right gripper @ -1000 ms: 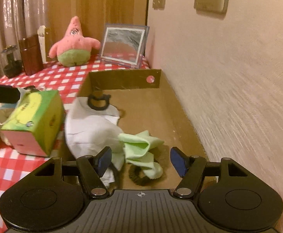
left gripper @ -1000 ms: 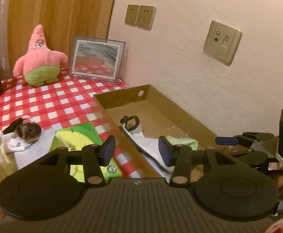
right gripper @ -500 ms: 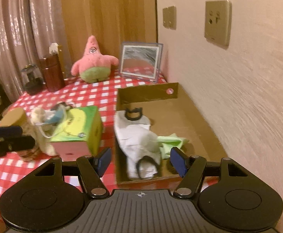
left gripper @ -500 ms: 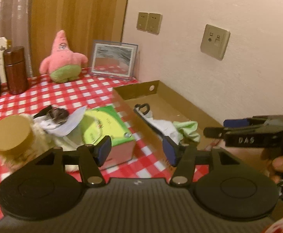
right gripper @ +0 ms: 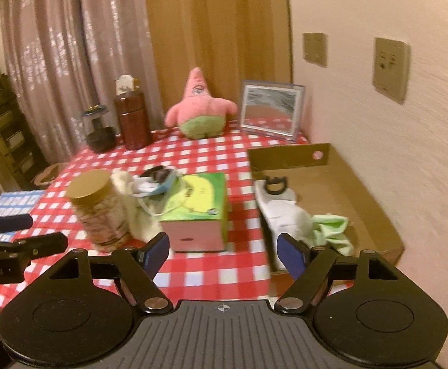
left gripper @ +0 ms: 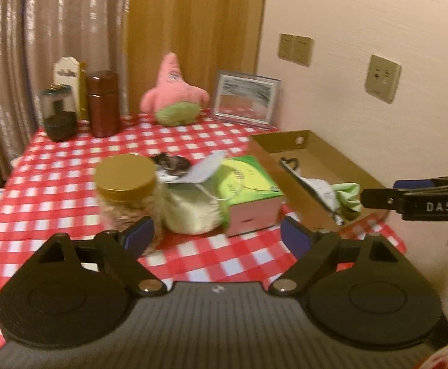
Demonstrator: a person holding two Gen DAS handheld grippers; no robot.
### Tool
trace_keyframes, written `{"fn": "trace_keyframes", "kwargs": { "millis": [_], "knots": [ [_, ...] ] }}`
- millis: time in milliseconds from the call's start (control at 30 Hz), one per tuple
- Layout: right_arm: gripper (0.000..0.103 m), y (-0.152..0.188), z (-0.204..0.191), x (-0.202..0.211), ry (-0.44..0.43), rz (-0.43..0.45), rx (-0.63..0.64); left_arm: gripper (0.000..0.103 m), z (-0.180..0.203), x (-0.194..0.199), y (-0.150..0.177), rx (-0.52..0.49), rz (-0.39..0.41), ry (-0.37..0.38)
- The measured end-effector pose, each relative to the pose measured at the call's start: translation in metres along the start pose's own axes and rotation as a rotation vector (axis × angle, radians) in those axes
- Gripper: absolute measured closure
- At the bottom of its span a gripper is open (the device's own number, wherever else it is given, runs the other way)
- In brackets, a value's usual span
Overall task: Organize soft objects
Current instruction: 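Withdraw both tools from the tray back over the table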
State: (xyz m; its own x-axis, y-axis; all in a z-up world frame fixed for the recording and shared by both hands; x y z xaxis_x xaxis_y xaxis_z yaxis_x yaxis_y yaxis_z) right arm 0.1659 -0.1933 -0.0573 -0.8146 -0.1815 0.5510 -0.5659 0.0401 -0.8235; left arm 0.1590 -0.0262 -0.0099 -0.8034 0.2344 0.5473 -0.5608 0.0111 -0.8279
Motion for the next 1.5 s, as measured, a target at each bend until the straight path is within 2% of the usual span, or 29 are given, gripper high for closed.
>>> {"fn": "trace_keyframes", "kwargs": {
  "millis": [333, 667, 1200, 1500],
  "knots": [
    [0.025, -0.010, -0.030, 0.017, -0.042, 0.006, -0.005, 0.013, -0.028, 0.042, 0.001, 0.016, 0.004, -0.059],
    [0.025, -0.033, -0.040, 0.030, -0.048, 0.030, -0.008, 0.013, -0.046, 0.061, -0.008, 0.011, -0.010, -0.082],
    [0.025, -0.049, -0.042, 0.018, -0.048, 0.031, 0.028, 0.013, -0.066, 0.049, -0.025, 0.031, -0.025, -0.056],
    [0.025, -0.043, -0.064, -0.006, -0.077, 0.022, 0.189, 0.013, -0.082, 0.030, -0.028, 0.015, -0.043, -0.058]
  ]
}}
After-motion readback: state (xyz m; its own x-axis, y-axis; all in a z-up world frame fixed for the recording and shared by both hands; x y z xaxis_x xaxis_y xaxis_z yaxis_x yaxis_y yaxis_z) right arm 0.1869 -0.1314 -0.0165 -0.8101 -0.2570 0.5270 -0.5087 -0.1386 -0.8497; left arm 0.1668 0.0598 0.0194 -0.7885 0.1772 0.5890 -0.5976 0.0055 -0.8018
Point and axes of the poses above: each gripper's, at about its wrist camera, not at the fingertips, and x roughly against the way its jaws point, z to its right, y to its underside, the point moved 9 cm from there along -x, roughly the way its jaws point, and after that the axes turned 6 degrees about y, right-handed, at the moved point
